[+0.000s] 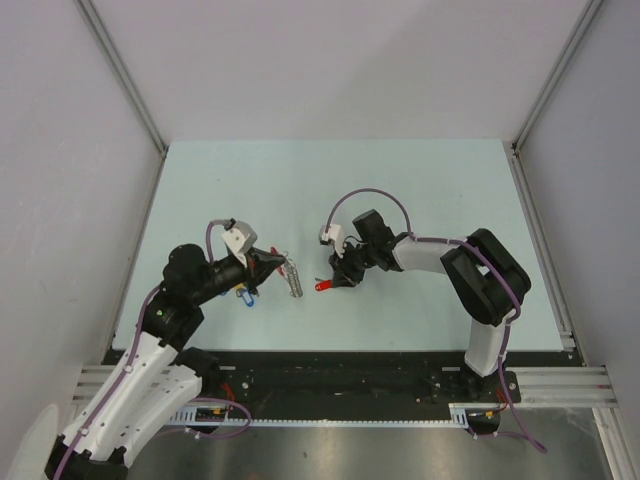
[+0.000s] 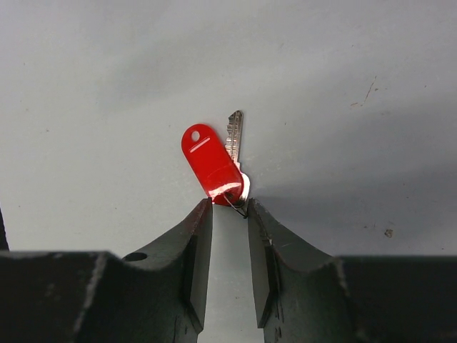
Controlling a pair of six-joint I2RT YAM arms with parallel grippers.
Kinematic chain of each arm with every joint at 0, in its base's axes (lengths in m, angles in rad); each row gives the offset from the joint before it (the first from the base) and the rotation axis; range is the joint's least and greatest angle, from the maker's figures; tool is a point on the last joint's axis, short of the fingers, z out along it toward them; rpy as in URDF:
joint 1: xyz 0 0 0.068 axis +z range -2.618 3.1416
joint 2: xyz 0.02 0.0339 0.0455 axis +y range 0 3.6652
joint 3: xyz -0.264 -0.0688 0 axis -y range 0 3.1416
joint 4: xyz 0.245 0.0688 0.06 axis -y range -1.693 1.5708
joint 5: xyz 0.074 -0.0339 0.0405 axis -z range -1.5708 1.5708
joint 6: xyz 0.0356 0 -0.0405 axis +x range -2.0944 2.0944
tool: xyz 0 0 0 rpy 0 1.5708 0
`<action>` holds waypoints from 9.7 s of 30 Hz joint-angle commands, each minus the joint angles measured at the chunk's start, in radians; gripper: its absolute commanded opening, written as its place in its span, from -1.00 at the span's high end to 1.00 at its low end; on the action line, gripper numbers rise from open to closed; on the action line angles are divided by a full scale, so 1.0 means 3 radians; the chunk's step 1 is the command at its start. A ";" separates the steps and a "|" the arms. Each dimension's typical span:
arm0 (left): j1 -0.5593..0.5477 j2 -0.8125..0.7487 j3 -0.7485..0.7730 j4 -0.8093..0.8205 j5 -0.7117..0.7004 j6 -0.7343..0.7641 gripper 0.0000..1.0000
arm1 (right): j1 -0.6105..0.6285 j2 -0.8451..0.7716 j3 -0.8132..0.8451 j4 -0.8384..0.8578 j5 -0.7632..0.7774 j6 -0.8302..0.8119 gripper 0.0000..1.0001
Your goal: Put the keys on the keyring
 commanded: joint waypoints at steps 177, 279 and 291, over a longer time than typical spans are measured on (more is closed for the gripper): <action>-0.0663 0.1014 0.0732 0.0032 0.1361 0.1579 0.99 | 0.1385 -0.2207 0.1177 -0.2057 0.1642 -0.0206 1.00; -0.0310 -0.0623 0.0047 -0.0346 -0.1027 0.0490 1.00 | 0.0143 -0.1395 -0.1436 0.1139 0.1433 0.0899 0.53; -0.0289 -0.0587 0.0047 -0.0331 -0.1007 0.0495 1.00 | 0.0194 -0.1267 -0.1554 0.1374 0.1479 0.0883 0.55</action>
